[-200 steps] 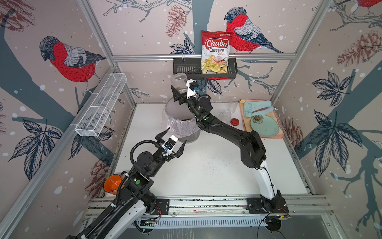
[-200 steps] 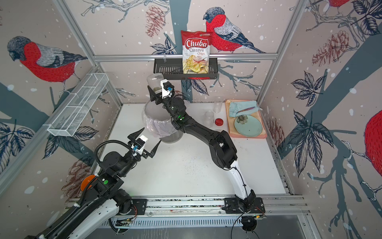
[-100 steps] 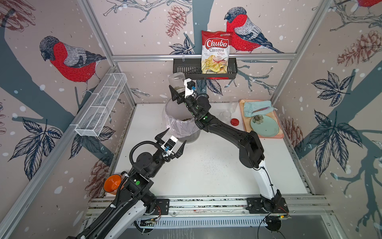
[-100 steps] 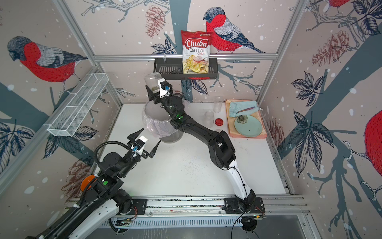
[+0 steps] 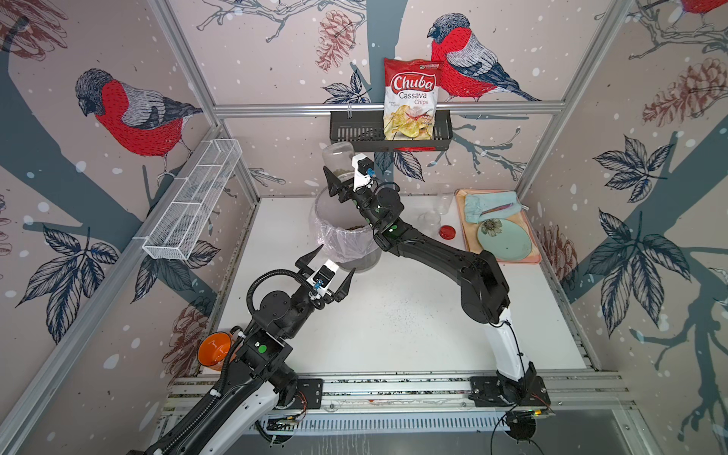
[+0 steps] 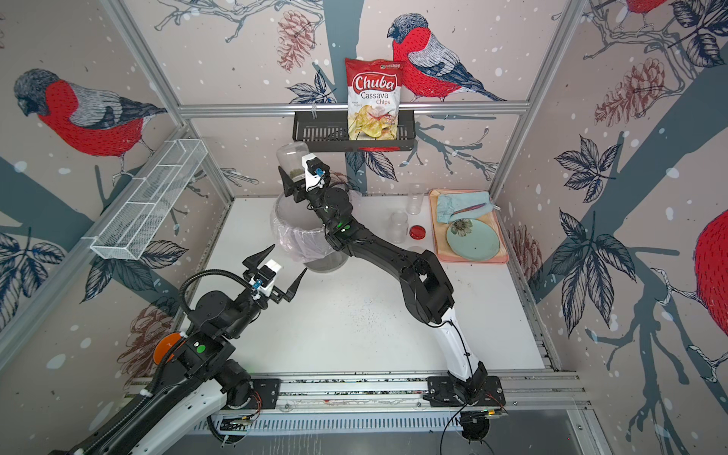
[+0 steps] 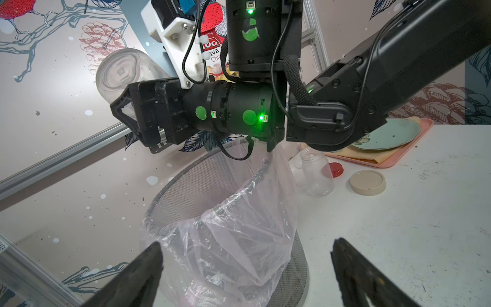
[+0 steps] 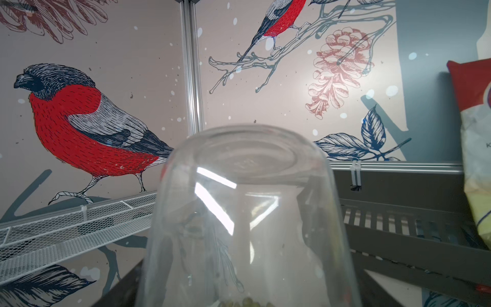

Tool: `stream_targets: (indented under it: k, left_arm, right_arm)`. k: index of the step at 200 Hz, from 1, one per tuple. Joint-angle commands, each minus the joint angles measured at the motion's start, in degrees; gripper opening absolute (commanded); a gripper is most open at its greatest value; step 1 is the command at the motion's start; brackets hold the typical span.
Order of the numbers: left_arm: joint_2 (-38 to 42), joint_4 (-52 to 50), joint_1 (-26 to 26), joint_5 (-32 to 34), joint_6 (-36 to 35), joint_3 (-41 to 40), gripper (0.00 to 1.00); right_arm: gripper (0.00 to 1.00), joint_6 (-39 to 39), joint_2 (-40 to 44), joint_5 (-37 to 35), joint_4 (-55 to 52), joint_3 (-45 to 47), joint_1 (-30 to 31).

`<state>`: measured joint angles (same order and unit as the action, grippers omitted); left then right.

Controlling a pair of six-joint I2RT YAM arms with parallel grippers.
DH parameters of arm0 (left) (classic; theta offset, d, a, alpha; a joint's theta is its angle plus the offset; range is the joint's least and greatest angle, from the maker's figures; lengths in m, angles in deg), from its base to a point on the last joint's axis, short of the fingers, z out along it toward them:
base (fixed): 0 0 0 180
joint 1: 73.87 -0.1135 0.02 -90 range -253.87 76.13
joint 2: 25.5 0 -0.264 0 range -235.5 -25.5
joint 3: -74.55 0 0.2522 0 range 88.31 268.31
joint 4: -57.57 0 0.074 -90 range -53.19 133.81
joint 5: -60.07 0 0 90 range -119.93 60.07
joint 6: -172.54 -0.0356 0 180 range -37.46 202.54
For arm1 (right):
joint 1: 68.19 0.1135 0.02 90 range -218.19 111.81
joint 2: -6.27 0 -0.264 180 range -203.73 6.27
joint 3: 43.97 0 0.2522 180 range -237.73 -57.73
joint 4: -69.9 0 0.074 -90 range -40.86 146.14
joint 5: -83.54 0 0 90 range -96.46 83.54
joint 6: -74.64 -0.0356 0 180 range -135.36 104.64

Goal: Empty moldy mung beans from jars
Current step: Pour the moldy mung beans from the jar into the trash bin.

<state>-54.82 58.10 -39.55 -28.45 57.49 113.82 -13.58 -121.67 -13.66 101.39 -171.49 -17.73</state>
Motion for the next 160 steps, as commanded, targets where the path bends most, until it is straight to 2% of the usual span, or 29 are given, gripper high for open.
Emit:
stream_targets:
  k: [1,10,18,23,38,45,58,62,78,86,96,117,130,135,152,160]
  left_arm:
    - [-0.24,3.35,0.13,-0.15,-0.17,0.35,0.96]
    - [-0.31,2.49,0.13,-0.34,-0.17,0.93,0.96]
    - [-0.15,2.43,0.19,0.0,-0.29,0.77,0.96]
    - [0.08,2.84,0.21,0.37,-0.46,0.46,0.96]
    - [0.24,3.86,0.29,0.42,-0.61,-0.3,0.96]
    - [0.14,3.31,0.3,0.0,-0.52,-0.01,0.96]
    - [0.07,3.12,0.3,0.14,-0.43,0.09,0.96]
    - [0.13,3.32,0.35,0.32,-0.51,-0.08,0.96]
    - [0.09,3.94,0.39,0.24,-0.69,-0.28,0.96]
    - [-0.11,3.28,0.39,0.02,-0.61,0.18,0.96]
    - [-0.06,3.15,0.39,0.43,-0.67,0.26,0.96]
    - [0.06,3.8,0.48,0.66,-0.8,-0.35,0.96]
    - [-0.02,3.22,0.48,0.47,-0.69,-0.03,0.96]
    - [-0.03,3.29,0.48,0.64,-0.76,-0.07,0.96]
    - [-0.2,4.15,0.49,0.8,-0.87,-0.48,0.96]
    - [-0.53,3.8,0.48,0.24,-0.78,-0.07,0.96]
  right_arm:
    - [0.37,-1.23,-2.57,-0.64,-4.68,-9.37,-0.57]
    - [0.37,-0.24,1.13,1.92,1.63,-2.12,-0.09]
    - [0.37,1.25,2.61,1.41,7.64,2.98,0.42]
    - [0.36,1.86,1.54,0.15,6.5,1.42,0.49]
    - [0.36,0.57,-3.15,-2.47,-7.17,-11.11,0.19]
    - [0.36,0.73,-0.36,-1.24,-6.42,-7.57,0.61]
    - [0.35,1.68,3.46,0.58,7.6,3.51,0.82]
    - [0.35,1.84,2.4,-0.47,8.37,2.86,0.74]
    - [0.35,0.17,-1.73,-2.71,-4.33,-7.93,0.06]
    - [0.35,-0.12,1.19,-1.07,-1.4,-3.01,0.23]
    - [0.35,-0.16,3.1,0.72,7.8,3.72,0.13]
    - [0.34,-0.21,-1.19,-2.3,-2.75,-6.24,-0.04]
    - [0.34,1.55,3.39,0.72,7.26,4.26,0.76]
    - [0.34,1.92,3.54,0.14,9.89,5.71,0.93]
    - [0.33,-0.07,-2.32,-2.7,-2.89,-6.82,-0.1]
    - [0.33,-0.95,-1.17,-2.15,-3.33,-5.78,-0.17]
